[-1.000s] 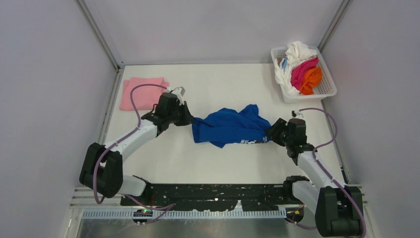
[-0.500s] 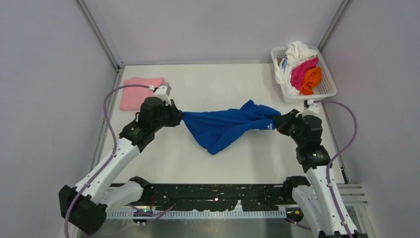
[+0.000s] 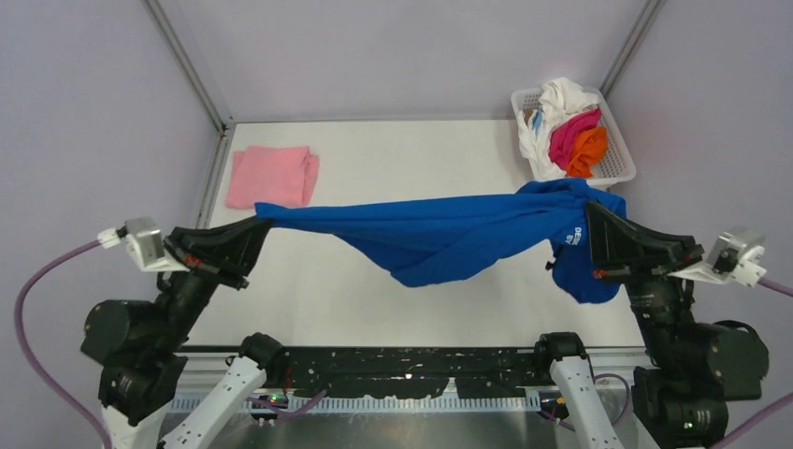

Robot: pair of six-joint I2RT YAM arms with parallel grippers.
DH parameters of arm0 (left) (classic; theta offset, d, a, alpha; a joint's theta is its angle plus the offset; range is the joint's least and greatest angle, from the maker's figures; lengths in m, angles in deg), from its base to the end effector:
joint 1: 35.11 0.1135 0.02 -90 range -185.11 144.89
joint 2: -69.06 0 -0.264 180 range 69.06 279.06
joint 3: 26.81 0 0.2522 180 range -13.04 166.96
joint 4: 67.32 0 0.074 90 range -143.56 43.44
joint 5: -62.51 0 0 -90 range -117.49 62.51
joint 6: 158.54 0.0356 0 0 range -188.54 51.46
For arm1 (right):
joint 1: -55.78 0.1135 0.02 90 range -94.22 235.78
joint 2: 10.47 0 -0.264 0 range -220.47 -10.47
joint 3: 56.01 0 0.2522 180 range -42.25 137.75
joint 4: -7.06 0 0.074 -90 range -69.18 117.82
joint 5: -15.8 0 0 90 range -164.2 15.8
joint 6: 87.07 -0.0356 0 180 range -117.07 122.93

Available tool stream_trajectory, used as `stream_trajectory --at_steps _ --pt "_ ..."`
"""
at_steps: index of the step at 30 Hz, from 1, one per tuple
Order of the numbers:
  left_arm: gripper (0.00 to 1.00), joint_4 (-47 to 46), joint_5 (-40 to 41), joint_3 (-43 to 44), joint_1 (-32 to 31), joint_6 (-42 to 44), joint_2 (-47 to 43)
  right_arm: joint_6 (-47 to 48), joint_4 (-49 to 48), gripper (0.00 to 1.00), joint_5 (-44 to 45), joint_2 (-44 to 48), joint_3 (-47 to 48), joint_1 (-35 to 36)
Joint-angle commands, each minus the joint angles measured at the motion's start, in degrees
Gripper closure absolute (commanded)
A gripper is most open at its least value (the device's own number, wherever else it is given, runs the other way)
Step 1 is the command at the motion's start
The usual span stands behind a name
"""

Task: Fold and stack the t-shirts
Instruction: Flatten out the tshirt

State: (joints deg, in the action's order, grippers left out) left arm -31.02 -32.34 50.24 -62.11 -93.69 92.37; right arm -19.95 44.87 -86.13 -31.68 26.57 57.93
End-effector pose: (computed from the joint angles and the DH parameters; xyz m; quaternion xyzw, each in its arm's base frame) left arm 0.0264 -0.0168 0.4541 0.0436 0.5906 -0.3765 0.7124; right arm -0.0058 0.0071 0.4739 0.0125 0.5516 0.2359 0.7999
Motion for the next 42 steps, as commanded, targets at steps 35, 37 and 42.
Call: stream_trajectory --at_steps 35,37,42 --pt "1.0 -16.42 8.29 -22.06 18.12 -11.61 50.02 -1.65 -33.11 0.95 -0.37 -73.4 -6.57 10.11" --pt "1.0 -15.15 9.86 -20.24 18.65 -11.16 51.74 -1.35 -32.77 0.92 1.25 -77.6 -2.61 10.97" --pt "0.61 -9.04 8.58 -14.88 19.79 -9.3 53.7 -0.41 -27.03 0.57 4.19 -84.39 7.33 11.89"
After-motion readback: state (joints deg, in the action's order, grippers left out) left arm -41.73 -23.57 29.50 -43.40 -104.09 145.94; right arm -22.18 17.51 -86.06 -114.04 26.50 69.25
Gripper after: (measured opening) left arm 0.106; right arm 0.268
